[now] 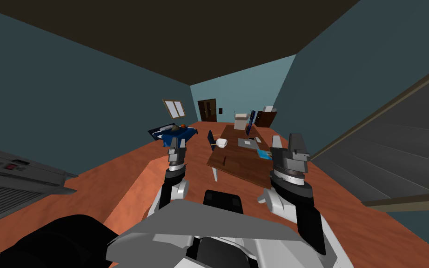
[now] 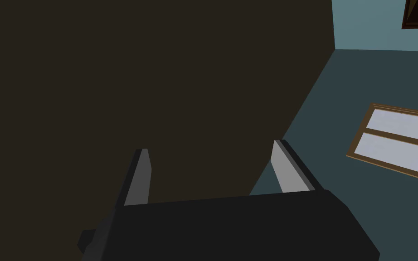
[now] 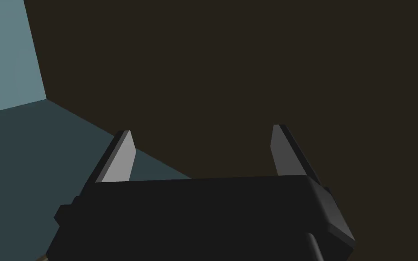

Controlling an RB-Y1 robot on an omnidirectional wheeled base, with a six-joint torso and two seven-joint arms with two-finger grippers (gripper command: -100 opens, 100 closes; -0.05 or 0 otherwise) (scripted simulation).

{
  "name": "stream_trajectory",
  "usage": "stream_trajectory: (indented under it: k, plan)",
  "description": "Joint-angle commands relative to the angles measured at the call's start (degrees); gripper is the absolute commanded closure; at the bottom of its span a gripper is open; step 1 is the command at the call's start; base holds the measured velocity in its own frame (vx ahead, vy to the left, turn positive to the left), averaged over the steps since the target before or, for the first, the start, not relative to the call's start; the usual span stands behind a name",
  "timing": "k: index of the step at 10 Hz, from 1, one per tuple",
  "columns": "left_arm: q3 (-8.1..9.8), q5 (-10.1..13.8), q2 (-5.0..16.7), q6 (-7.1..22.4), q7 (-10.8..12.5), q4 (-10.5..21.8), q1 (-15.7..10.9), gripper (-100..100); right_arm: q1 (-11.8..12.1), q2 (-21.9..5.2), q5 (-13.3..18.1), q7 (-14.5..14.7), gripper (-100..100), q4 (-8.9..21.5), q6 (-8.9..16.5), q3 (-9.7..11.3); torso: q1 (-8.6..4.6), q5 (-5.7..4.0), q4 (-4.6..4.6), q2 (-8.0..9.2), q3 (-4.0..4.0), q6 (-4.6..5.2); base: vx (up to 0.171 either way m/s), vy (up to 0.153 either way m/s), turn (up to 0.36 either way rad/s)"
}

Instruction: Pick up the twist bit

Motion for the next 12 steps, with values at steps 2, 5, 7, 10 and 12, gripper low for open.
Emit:
stream_trajectory:
  k: [2,5,7,10,12]
  plan:
    - [0.0,0.0,0.0,0.0,0.0,0.0,0.0,0,-0.62,-3.44,0.22,-1.72,-100,0.62,1.84,-0.41,0.09,0.02,0.0,0.03,0.02,0.0,-0.018,0.056,-0.039]
    - [-0.01,0.0,-0.01,0.0,0.0,0.0,0.0,0,-2.12,-7.64,0.47,-5.79,-100,2.35,6.13,-1.45,0.51,0.11,0.02,0.08,0.04,0.0,-0.032,0.146,-0.069]
    - [-0.02,0.0,-0.02,0.0,0.0,0.0,0.0,0,-3.55,-9.98,0.42,-9.0,-100,4.18,9.71,-2.49,0.75,0.17,0.02,0.09,0.06,-0.01,-0.019,0.21,-0.076]
    - [-0.01,0.0,-0.01,0.0,0.0,0.0,0.0,0,-4.38,-11.02,0.28,-11.57,-100,5.31,13.03,-3.11,0.55,0.13,0.01,0.05,0.03,0.0,-0.018,0.131,-0.035]
    - [-0.01,0.0,-0.01,0.0,0.0,0.0,0.0,0,-5.25,-11.99,0.05,-13.77,-100,6.61,15.68,-3.79,0.45,0.1,0.0,-0.02,-0.01,-0.01,-0.009,0.112,-0.033]
